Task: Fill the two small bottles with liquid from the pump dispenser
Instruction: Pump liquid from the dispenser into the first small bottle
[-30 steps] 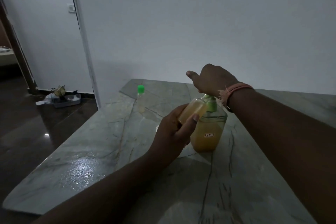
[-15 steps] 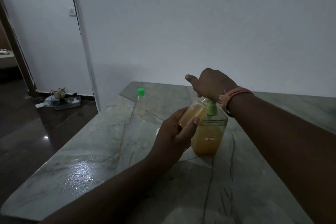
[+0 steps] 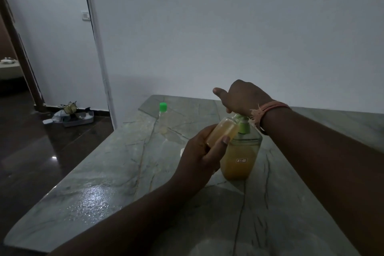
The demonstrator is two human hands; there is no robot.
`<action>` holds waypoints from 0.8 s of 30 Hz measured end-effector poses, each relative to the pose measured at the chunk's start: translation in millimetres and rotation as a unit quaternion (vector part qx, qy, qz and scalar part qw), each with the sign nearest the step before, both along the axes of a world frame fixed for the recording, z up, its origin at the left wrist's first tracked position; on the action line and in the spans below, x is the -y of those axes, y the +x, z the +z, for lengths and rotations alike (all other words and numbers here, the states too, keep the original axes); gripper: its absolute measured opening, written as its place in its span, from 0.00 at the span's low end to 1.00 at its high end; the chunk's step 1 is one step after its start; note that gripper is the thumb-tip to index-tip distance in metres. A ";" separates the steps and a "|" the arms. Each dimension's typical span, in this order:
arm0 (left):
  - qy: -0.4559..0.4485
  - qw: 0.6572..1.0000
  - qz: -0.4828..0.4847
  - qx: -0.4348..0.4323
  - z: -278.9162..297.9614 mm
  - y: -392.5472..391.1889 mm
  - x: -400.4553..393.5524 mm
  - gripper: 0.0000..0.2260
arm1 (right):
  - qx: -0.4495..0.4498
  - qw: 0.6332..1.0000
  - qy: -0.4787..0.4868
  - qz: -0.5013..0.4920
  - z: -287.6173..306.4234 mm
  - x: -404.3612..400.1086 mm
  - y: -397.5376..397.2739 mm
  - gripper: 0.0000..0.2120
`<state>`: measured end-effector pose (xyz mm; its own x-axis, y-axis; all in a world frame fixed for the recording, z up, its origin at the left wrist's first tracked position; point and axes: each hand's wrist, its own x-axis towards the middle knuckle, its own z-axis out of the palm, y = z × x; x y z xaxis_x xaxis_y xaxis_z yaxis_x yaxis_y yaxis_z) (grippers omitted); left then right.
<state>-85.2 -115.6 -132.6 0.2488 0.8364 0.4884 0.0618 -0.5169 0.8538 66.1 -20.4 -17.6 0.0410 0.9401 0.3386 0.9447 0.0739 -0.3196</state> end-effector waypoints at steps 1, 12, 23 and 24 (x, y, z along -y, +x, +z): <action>0.001 1.000 -0.002 0.002 -0.2 0.1 -1.4 0.22 | -0.017 1.000 0.004 -0.003 -2.3 -0.3 0.9 0.30; 0.011 1.000 -0.008 0.005 -0.4 -1.3 1.7 0.16 | 0.009 1.000 -0.030 -0.003 2.3 -0.7 2.5 0.30; 0.013 1.000 -0.005 0.003 1.4 -1.9 2.0 0.15 | 0.007 0.999 -0.033 -0.005 -0.4 -0.2 -0.6 0.28; 0.015 1.000 -0.001 0.000 1.5 -1.5 2.5 0.16 | 0.018 0.999 -0.038 0.001 2.0 -0.1 -1.9 0.27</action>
